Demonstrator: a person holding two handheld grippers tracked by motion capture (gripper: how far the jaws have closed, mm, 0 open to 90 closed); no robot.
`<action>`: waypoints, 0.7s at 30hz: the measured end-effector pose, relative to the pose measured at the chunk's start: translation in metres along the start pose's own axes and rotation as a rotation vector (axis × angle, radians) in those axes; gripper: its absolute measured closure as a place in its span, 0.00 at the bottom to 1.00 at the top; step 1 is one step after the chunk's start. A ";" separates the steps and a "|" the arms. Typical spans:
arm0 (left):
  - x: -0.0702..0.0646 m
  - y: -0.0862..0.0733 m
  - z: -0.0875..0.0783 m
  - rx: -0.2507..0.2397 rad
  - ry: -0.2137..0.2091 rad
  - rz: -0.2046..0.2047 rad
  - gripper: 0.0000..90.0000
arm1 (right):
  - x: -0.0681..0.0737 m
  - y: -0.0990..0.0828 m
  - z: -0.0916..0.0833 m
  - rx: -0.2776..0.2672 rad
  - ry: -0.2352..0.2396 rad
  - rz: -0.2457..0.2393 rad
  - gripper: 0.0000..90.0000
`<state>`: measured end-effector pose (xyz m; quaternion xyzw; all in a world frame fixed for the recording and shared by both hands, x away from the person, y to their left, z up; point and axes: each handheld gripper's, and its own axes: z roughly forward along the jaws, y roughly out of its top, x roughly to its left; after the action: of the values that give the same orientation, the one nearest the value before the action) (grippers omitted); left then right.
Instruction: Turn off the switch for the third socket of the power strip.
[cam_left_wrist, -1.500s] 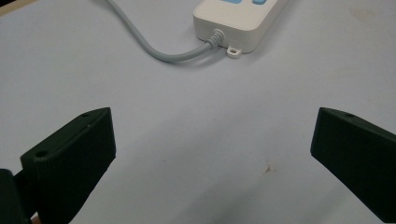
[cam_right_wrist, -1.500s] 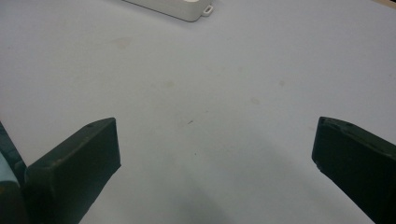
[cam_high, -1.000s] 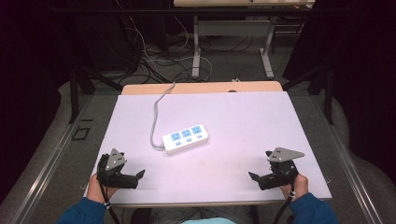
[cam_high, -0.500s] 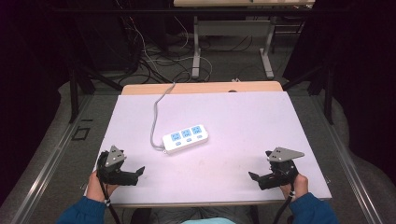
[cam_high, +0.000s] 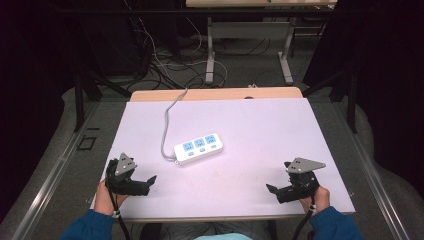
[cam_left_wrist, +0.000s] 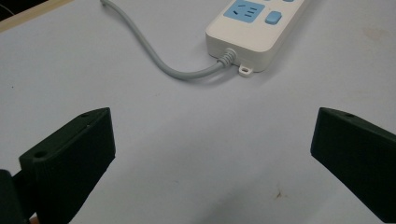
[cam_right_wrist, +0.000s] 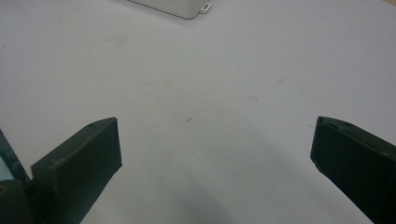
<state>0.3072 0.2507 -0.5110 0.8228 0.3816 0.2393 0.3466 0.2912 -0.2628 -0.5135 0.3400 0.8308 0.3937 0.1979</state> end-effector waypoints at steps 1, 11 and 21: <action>0.000 0.000 0.000 -0.002 0.003 0.001 0.00 | 0.000 0.000 0.000 0.001 0.002 0.002 0.02; 0.002 0.007 0.002 -0.015 0.012 0.005 0.00 | 0.000 0.000 0.000 0.002 0.002 0.005 0.02; 0.001 0.016 0.007 -0.023 0.011 0.005 0.00 | 0.000 0.000 0.001 0.000 -0.004 0.008 0.02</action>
<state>0.3200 0.2412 -0.5039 0.8182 0.3789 0.2491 0.3534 0.2918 -0.2622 -0.5143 0.3440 0.8291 0.3939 0.1979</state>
